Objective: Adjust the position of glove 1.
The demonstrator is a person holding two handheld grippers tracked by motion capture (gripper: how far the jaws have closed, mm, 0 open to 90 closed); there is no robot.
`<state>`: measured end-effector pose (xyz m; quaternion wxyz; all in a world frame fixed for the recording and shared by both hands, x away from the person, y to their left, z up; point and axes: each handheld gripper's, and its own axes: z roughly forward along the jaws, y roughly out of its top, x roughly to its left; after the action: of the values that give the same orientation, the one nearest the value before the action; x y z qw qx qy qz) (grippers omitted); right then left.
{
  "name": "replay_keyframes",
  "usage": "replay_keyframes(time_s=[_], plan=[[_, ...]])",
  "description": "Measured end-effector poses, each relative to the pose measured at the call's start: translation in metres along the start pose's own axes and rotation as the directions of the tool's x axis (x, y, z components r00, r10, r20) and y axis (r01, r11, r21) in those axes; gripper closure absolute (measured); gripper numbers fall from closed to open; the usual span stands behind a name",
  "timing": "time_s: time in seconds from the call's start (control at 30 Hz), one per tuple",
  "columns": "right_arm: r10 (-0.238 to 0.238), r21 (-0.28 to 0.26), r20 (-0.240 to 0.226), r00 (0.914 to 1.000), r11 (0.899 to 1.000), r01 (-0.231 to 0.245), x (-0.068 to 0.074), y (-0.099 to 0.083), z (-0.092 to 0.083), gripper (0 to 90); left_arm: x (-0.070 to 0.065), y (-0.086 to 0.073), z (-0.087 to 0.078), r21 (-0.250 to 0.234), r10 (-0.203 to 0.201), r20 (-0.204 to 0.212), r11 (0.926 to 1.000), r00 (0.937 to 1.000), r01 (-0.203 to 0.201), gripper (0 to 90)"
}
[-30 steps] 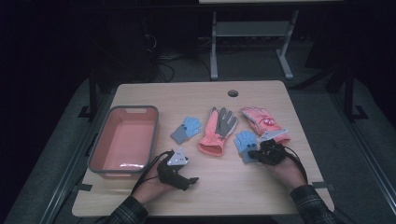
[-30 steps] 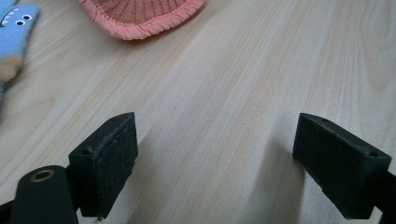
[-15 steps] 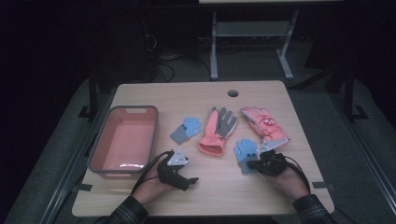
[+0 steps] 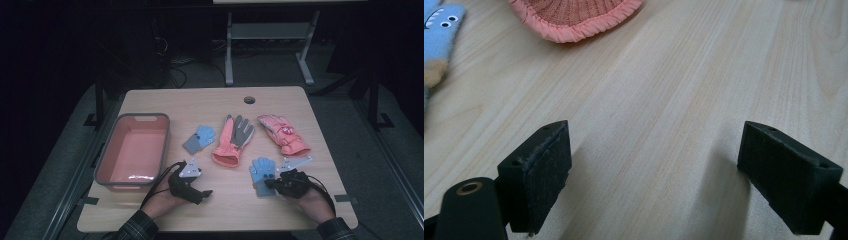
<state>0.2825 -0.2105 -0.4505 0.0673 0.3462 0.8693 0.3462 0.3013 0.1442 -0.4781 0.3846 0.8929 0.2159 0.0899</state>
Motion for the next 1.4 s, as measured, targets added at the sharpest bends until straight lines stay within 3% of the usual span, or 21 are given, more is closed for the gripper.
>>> replay_keyframes(time_s=[0.13,0.3,0.7,0.97,1.4], plan=[[0.012,0.008,0.024,0.9996,1.0,-0.013,-0.012,0.0,0.001,90.0,0.0,0.0,0.0,0.0,0.0,0.0,1.0,1.0,0.0,13.2],[0.003,0.034,0.025,0.9997,0.999,-0.004,-0.012,-0.001,0.006,90.0,0.0,0.0,0.0,0.0,0.0,0.0,1.0,1.0,0.0,13.3],[-0.058,0.051,-0.041,0.9975,0.997,0.061,0.01,0.006,0.017,90.0,0.0,0.0,0.0,0.0,0.0,0.0,1.0,1.0,0.0,13.2],[-0.108,0.052,-0.087,0.9903,0.992,0.113,0.029,0.013,0.026,90.0,0.0,0.0,0.0,0.001,0.0,0.0,1.0,1.0,0.0,13.3],[-0.144,0.047,-0.153,0.9776,0.987,0.153,0.051,0.024,0.04,90.0,0.0,0.0,0.0,0.001,0.001,-0.001,1.0,1.0,-0.001,13.3]])
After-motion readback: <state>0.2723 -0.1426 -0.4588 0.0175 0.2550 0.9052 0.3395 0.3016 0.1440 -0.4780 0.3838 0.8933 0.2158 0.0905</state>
